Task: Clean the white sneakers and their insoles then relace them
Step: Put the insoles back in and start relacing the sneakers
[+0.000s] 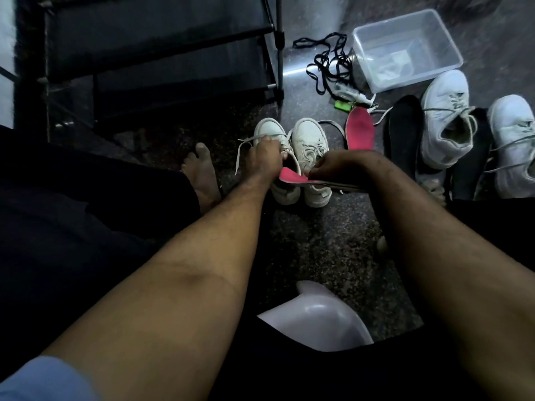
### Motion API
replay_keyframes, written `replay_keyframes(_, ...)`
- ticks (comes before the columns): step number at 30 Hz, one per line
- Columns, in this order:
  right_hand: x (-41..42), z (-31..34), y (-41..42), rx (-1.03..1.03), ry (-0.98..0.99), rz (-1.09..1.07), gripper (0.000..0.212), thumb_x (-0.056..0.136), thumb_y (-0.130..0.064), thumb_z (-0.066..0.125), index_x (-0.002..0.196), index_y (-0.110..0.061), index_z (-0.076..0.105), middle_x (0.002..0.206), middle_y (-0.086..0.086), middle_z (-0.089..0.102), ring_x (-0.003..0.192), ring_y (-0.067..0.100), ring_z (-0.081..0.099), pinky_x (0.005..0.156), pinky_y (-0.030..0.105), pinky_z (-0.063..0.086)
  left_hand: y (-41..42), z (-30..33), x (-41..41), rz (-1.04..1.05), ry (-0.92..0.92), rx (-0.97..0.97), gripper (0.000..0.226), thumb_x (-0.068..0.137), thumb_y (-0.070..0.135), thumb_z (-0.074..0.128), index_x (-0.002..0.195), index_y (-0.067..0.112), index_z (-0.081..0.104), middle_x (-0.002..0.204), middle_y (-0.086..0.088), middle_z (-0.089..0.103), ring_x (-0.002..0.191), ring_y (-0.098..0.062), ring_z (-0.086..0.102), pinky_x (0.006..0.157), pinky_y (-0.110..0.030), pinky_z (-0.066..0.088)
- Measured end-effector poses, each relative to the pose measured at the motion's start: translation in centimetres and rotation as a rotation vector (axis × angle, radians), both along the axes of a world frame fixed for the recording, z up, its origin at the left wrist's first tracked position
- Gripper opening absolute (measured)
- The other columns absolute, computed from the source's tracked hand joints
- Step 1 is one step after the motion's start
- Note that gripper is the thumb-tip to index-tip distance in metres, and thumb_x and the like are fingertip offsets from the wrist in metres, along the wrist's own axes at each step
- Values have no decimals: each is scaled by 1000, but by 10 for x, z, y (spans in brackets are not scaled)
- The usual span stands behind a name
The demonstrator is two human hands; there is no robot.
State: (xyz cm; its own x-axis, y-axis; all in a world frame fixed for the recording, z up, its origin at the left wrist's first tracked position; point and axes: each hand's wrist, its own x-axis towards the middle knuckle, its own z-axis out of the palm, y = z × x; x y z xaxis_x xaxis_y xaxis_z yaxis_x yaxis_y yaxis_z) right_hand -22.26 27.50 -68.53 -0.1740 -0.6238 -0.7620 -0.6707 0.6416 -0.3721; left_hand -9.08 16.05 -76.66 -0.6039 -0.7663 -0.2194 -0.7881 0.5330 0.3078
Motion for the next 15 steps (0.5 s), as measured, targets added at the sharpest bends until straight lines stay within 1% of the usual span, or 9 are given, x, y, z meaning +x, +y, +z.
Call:
replay_keyframes(1, 1, 2, -2, -3, -12, -16, 44, 94, -49, 54, 80, -9, 67, 64, 5, 64, 56, 21, 60, 61, 31, 51, 0, 0, -2, -28, 0, 8, 29, 95, 34, 61, 112, 11, 68, 122, -13, 60, 114, -33, 59, 90, -40, 46)
replay_keyframes(3, 4, 6, -5, -39, 25, -18, 50, 92, -57, 53, 84, -9, 65, 78, 9, 63, 71, 24, 60, 70, 32, 49, -2, 3, -6, -89, -24, 17, 26, 96, 29, 58, 111, 9, 66, 122, -15, 61, 115, -36, 57, 90, -40, 45)
replay_keyframes(5, 11, 7, -8, -76, 86, -17, 50, 89, -62, 52, 81, -14, 62, 88, 10, 61, 83, 24, 58, 74, 30, 42, -4, 6, -11, -142, -45, 37, 24, 96, 26, 57, 109, 8, 67, 121, -16, 63, 111, -35, 60, 85, -39, 45)
replay_keyframes(7, 20, 5, -10, -86, 101, -42, 46, 87, -60, 57, 79, -15, 61, 91, 14, 62, 83, 23, 56, 73, 28, 37, -7, 9, -15, -172, -73, 53, 25, 95, 27, 57, 107, 8, 67, 119, -16, 65, 109, -35, 61, 82, -37, 46)
replay_keyframes(9, 28, -4, -11, -116, 80, -114, 40, 82, -55, 64, 81, -14, 64, 98, 21, 65, 85, 21, 56, 75, 30, 39, -8, 8, -17, -190, -110, 51, 28, 96, 28, 55, 110, 7, 66, 121, -17, 65, 111, -35, 62, 82, -37, 46)
replay_keyframes(10, 33, -8, -10, -147, 82, -154, 37, 81, -52, 67, 78, -15, 64, 96, 19, 66, 87, 23, 59, 78, 32, 42, -8, 8, -18, -201, -127, 43, 29, 97, 28, 53, 113, 6, 65, 122, -18, 64, 112, -36, 61, 84, -39, 47)
replay_keyframes(11, 38, -10, -9, -185, 93, -185, 32, 81, -48, 68, 76, -17, 63, 88, 14, 65, 88, 24, 62, 78, 32, 44, -7, 8, -18, -211, -137, 34, 30, 97, 27, 52, 115, 6, 64, 124, -18, 62, 114, -37, 60, 87, -41, 47)
replay_keyframes(13, 49, -13, -5, -230, 128, -216, 21, 83, -40, 69, 85, -19, 66, 78, 6, 60, 82, 22, 60, 74, 28, 41, -5, 7, -19, -236, -148, -7, 31, 99, 27, 50, 119, 6, 62, 126, -18, 59, 118, -37, 57, 90, -44, 47)
replay_keyframes(15, 53, -19, -6, -199, 111, -252, 21, 86, -35, 68, 87, -14, 65, 75, 5, 59, 78, 23, 59, 70, 27, 41, -2, 11, -20, -230, -163, -91, 31, 99, 27, 52, 122, 8, 63, 127, -16, 57, 120, -36, 54, 91, -44, 48)
